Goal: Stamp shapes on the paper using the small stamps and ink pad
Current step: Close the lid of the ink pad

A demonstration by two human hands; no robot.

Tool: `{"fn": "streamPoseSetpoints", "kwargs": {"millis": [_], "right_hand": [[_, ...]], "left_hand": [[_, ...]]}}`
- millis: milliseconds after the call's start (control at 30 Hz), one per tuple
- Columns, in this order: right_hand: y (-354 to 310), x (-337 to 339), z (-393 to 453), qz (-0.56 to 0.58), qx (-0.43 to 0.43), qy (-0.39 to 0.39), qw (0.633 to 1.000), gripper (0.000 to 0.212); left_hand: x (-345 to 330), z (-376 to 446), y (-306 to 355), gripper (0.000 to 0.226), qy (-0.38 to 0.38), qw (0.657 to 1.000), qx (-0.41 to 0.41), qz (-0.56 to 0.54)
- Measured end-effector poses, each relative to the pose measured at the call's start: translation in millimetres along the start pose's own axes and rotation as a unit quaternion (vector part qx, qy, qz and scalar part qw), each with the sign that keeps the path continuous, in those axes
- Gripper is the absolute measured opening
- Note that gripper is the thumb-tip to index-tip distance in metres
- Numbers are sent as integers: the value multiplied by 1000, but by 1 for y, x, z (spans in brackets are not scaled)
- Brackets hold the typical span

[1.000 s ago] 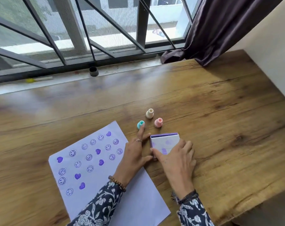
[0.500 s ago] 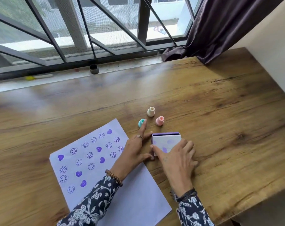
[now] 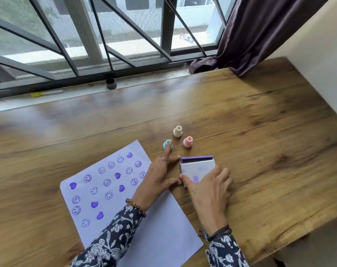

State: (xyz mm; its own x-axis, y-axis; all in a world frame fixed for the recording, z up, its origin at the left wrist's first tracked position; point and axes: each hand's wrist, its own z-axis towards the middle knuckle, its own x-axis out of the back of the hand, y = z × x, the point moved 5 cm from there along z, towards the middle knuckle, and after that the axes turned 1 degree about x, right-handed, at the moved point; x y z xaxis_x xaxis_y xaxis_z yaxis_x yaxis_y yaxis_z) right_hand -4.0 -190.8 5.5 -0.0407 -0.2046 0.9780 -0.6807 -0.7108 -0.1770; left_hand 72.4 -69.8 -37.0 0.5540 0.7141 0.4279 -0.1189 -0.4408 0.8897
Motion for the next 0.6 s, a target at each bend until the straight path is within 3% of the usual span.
{"fn": "streamPoseSetpoints", "kwargs": {"millis": [600], "right_hand": [[7,2,-2,22,6,18,1000,89]], "left_hand": [[0,2,4,111,12,997,-17,80]]}}
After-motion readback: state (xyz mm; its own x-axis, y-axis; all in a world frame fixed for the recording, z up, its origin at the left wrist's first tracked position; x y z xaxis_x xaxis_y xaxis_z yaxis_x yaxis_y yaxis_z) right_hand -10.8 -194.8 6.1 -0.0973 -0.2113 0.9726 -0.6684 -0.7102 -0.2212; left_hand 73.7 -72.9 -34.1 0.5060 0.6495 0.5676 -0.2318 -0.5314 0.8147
